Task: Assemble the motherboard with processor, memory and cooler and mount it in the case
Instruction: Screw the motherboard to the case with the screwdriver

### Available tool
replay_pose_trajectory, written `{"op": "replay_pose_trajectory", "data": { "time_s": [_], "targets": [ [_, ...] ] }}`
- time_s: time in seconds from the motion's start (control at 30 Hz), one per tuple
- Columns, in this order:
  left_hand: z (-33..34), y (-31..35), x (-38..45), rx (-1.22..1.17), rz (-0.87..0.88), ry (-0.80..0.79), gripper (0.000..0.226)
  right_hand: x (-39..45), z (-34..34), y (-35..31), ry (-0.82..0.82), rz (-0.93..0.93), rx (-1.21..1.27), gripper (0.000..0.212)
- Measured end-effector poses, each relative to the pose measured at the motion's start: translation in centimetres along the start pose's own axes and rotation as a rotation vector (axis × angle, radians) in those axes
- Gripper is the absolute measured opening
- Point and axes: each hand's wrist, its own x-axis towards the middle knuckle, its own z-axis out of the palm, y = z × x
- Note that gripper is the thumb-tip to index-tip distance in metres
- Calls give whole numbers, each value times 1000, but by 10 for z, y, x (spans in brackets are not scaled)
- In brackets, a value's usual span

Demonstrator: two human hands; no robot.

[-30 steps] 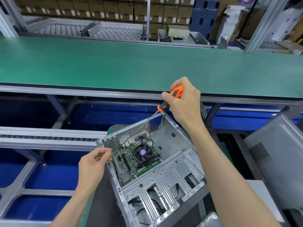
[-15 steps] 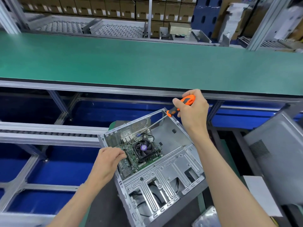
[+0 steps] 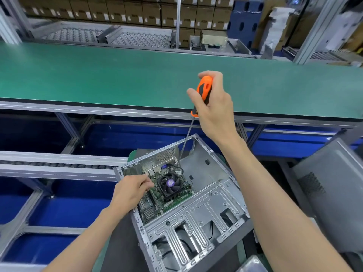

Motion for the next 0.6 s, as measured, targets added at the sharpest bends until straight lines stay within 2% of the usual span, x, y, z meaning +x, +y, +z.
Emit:
{"op": "replay_pose_trajectory", "data": {
  "time_s": [0.2, 0.4, 0.6],
  "targets": [
    [-4, 1, 6, -239, -28, 65, 20, 3, 10, -13, -108, -170, -114, 37],
    [-7, 2, 13, -293, -23, 91, 18, -5, 24, -5, -150, -91, 10, 31],
    [-8, 1, 21, -328, -31, 61, 16, -10, 33, -3, -165, -69, 33, 31]
  ]
}}
